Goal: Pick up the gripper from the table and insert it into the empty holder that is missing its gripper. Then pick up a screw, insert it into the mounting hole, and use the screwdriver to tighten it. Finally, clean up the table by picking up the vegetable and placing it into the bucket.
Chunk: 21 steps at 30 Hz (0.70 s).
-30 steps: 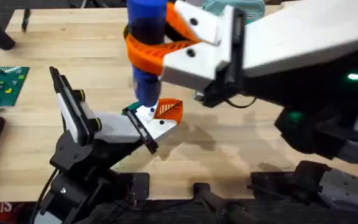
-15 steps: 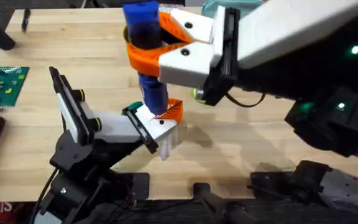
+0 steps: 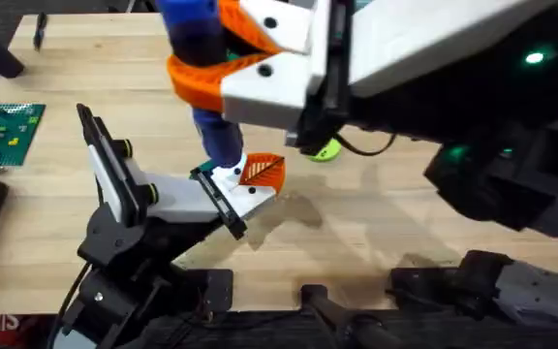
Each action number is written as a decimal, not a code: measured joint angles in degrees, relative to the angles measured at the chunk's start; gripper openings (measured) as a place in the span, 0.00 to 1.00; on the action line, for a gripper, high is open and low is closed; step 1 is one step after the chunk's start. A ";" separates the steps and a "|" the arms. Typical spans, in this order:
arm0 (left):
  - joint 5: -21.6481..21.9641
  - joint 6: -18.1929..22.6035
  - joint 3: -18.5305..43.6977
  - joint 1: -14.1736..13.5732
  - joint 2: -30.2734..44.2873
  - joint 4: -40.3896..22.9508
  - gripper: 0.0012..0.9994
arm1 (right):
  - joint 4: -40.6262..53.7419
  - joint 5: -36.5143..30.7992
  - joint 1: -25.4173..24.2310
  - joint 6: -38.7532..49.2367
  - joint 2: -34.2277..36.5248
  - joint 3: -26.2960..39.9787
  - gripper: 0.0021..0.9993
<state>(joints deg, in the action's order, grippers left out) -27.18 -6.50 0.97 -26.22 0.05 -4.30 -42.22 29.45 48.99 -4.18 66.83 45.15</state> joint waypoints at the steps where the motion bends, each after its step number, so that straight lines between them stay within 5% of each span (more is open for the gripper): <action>1: 0.00 0.00 0.00 0.00 0.00 -0.01 0.01 | -0.54 0.01 0.17 0.51 0.62 0.00 0.05; 21: 0.00 0.00 0.00 0.00 0.00 -0.01 0.01 | -1.31 1.49 0.40 2.97 0.78 0.00 0.05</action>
<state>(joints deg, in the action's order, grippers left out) -27.18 -6.50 0.97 -26.22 0.05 -4.31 -43.53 30.94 49.39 -1.21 67.61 45.15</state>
